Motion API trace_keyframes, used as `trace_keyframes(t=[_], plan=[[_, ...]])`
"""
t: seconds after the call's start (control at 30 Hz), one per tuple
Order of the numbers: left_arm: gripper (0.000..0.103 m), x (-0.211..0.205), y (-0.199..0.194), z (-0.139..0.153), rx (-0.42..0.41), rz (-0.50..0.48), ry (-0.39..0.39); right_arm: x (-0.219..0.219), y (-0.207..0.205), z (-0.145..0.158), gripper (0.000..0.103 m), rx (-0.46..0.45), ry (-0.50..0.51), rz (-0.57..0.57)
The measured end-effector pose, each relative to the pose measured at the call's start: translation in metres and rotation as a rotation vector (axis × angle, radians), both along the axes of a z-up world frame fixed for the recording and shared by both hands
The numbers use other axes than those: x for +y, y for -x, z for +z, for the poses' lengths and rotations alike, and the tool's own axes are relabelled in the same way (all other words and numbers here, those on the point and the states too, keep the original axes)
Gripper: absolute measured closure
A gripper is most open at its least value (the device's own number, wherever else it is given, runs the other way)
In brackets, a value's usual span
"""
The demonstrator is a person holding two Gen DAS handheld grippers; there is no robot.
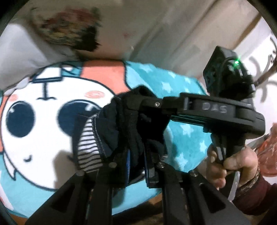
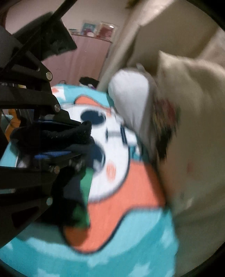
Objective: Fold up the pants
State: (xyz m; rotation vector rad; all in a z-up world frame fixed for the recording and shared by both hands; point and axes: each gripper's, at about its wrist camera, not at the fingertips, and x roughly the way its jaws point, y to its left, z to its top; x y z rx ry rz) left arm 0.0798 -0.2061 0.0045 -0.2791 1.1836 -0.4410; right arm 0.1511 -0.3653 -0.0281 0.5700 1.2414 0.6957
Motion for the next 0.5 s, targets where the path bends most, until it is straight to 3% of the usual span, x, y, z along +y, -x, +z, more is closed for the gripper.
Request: trace_keyframes(t=[0.1,0.17,0.23,0.37,0.5], plan=[[0.085,-0.010,-0.001,0.000,0.023,-0.016,0.017,-0.033,0.000,-0.027,0.072,0.033,0.054,-0.041],[0.077,-0.002,0.001,0.006,0.032,0.008,0.038,-0.050,-0.002,-0.036,0.070,0.039,0.096,-0.061],[0.063,0.014,0.004,0.011,0.026,0.069,0.038,-0.067,-0.005,-0.037,0.061,0.030,0.115,-0.091],[0.063,0.053,0.008,0.004,0.065,0.228,0.003,-0.087,-0.009,-0.022,0.060,-0.037,0.111,-0.112],[0.063,0.062,0.004,-0.012,0.069,0.300,-0.092,-0.079,-0.005,-0.018,0.060,-0.039,0.047,-0.035]])
